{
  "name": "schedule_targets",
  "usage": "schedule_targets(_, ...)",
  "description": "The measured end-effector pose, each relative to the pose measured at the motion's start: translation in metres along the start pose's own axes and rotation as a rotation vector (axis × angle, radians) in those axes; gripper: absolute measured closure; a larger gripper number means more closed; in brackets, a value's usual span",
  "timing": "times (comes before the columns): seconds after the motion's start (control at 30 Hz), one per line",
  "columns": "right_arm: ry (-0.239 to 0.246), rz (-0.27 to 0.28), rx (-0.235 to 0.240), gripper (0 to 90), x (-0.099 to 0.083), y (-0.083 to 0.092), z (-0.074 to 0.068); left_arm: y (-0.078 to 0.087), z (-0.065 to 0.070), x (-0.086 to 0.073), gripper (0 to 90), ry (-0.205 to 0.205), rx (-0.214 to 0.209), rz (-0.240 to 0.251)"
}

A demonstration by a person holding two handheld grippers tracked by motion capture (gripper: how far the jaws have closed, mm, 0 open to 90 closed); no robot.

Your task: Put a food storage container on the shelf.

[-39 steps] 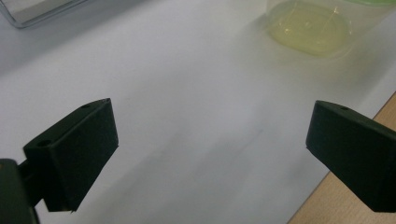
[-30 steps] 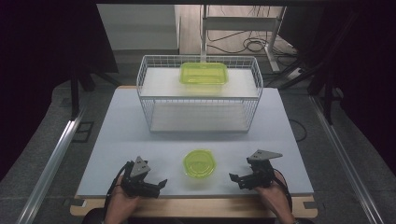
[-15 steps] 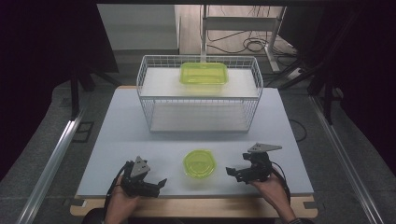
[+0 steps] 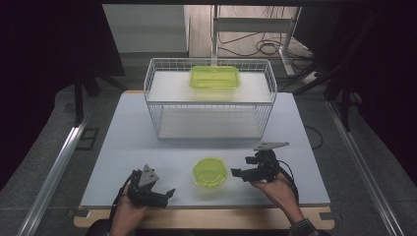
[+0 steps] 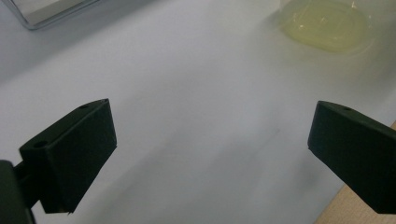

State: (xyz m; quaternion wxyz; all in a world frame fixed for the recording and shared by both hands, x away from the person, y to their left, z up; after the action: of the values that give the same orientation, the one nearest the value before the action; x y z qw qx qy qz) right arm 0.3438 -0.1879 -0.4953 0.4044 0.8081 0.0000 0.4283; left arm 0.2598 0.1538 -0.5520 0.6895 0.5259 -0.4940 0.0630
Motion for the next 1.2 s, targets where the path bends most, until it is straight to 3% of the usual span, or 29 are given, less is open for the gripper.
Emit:
schedule_targets(0.07, 0.013, -0.008, 0.014, 21.7, 0.004, -0.003, -0.001, 0.0, 0.0, 0.0, 0.9, -0.004, 0.002, -0.002)
schedule_targets(0.2, -0.004, -0.013, 0.062, 29.9, 0.01, -0.01, -0.003, 0.0, 0.001, 0.0, 0.9, -0.009, 0.005, -0.003)
schedule_targets(0.3, -0.04, -0.029, 0.112, 37.6, 0.014, -0.015, -0.004, 0.0, 0.001, 0.0, 1.0, -0.01, 0.006, -0.002)
schedule_targets(0.67, -0.182, -0.118, 0.208, 57.6, 0.017, -0.039, 0.003, 0.0, 0.002, 0.0, 1.1, -0.021, 0.004, -0.005)
schedule_targets(0.93, -0.29, -0.162, 0.287, 75.7, 0.017, -0.046, 0.008, 0.0, 0.003, 0.0, 1.3, -0.03, 0.008, -0.007)
schedule_targets(1.1, -0.301, -0.169, 0.317, 80.5, 0.019, -0.044, 0.004, 0.001, 0.002, 0.0, 1.3, -0.03, 0.01, -0.005)
schedule_targets(1.2, -0.282, -0.165, 0.302, 80.8, 0.022, -0.042, 0.001, 0.001, 0.002, 0.0, 1.3, -0.032, 0.011, -0.005)
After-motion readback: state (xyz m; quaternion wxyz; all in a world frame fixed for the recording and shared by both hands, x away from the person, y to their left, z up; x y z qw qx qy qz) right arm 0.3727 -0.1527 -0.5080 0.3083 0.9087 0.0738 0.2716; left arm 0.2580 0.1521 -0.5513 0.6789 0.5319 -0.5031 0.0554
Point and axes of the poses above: each handheld gripper's, and its own axes: y roughly backward along the jaws, x roughly out of its top, z roughly to its right, the point moved 3 cm from there along -y, roughly forward along the jaws, and after that the axes turned 2 degrees about -y, right-handed, at the moved point
